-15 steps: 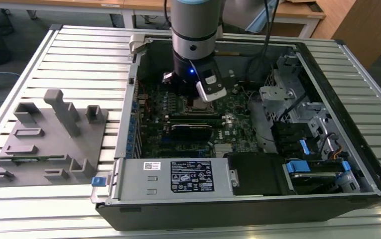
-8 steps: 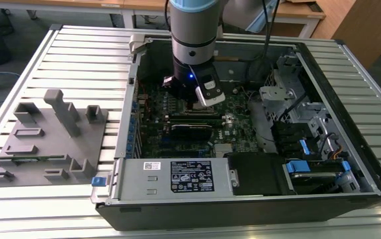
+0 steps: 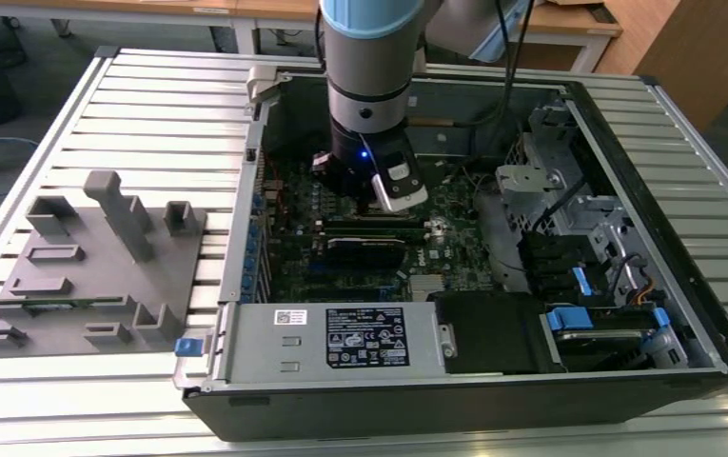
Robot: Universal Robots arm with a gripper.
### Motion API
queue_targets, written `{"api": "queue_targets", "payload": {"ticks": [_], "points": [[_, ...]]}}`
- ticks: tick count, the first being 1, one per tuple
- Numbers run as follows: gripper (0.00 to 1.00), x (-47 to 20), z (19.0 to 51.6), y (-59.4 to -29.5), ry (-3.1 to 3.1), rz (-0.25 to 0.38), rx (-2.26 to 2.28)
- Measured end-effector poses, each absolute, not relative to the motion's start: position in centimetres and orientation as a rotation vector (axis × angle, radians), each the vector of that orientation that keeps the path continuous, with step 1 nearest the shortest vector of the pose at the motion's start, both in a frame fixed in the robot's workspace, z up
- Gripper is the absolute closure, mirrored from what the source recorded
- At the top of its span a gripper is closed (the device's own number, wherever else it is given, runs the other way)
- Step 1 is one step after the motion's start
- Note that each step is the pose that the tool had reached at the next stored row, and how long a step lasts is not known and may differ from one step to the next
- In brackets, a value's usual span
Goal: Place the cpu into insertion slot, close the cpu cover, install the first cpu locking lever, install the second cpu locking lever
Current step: 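Install the second cpu locking lever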
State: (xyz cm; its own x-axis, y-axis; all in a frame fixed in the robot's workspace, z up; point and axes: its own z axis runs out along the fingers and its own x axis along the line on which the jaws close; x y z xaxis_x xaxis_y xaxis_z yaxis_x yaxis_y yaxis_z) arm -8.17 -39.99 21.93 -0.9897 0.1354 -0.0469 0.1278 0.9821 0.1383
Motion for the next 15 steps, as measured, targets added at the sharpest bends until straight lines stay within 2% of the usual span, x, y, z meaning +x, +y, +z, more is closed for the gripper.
{"api": "queue_targets", "payload": {"ticks": [15], "points": [[0.89, -8.9, 20.4, -40.0, 3.071, 0.209, 0.206]]}}
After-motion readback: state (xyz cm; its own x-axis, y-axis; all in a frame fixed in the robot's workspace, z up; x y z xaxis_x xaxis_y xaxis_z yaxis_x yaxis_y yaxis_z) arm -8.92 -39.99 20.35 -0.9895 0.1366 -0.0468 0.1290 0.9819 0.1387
